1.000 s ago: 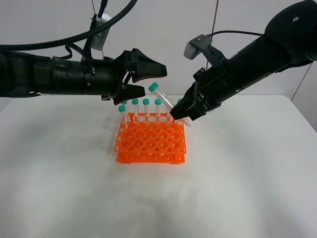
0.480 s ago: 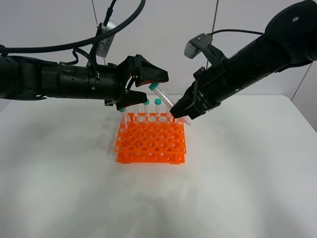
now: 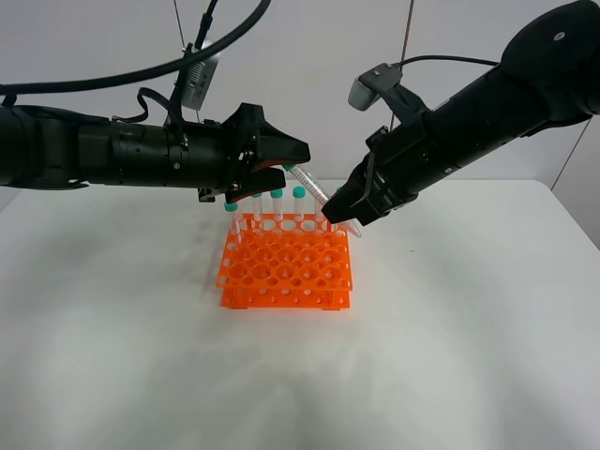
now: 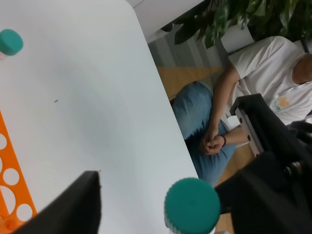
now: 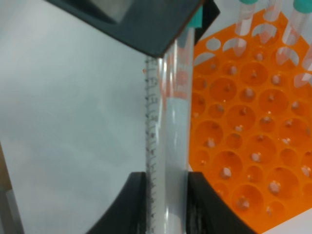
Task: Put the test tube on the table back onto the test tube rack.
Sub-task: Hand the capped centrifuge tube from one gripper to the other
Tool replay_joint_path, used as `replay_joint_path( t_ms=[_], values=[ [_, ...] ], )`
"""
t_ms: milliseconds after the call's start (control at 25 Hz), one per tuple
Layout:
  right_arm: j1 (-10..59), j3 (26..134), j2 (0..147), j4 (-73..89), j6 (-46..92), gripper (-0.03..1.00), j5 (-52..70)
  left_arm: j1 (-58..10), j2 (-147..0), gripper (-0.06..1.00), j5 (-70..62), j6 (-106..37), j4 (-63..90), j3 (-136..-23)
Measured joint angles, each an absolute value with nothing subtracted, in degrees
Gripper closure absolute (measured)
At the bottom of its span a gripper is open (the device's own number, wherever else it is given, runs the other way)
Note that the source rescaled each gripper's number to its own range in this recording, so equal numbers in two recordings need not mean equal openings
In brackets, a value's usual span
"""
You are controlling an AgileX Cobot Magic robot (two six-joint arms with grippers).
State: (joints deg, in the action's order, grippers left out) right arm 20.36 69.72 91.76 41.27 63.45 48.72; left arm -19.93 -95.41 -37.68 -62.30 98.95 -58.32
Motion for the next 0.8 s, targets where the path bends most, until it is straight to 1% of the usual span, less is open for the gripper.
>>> replay_joint_path(
  t_ms=[80, 120, 200, 360, 440, 480, 800],
  values=[
    [20.4, 69.7, 91.8, 41.3, 63.4, 0.94, 48.7, -19.9, -95.4, 0.55, -37.7, -62.2, 99.0, -58.3],
    [20.4, 69.7, 91.8, 41.3, 63.4, 0.94, 48.7, -19.9, -95.4, 0.61, -37.8, -62.2, 99.0, -58.3],
    [20.4, 69.7, 91.8, 41.3, 63.3, 0.94, 48.7, -19.9, -95.4, 0.70, -38.0, -62.1, 99.0, -58.3],
    [20.4, 69.7, 91.8, 41.1, 63.2, 0.94, 48.7, -19.9, -95.4, 0.82, -38.3, -61.6, 99.1, -58.5],
    [20.4, 69.7, 91.8, 41.1, 63.2, 0.94, 48.7, -19.9, -95.4, 0.92, -38.8, -61.1, 99.2, -58.5],
    [20.4, 69.7, 91.8, 41.1, 63.2, 0.94, 48.7, -19.9, -95.4, 0.94, -38.8, -60.8, 99.2, -58.5],
    [20.4, 69.7, 91.8, 41.1, 63.2, 0.94, 48.6, -19.9, -95.4, 0.94, -39.2, -60.2, 99.3, -58.5]
  ],
)
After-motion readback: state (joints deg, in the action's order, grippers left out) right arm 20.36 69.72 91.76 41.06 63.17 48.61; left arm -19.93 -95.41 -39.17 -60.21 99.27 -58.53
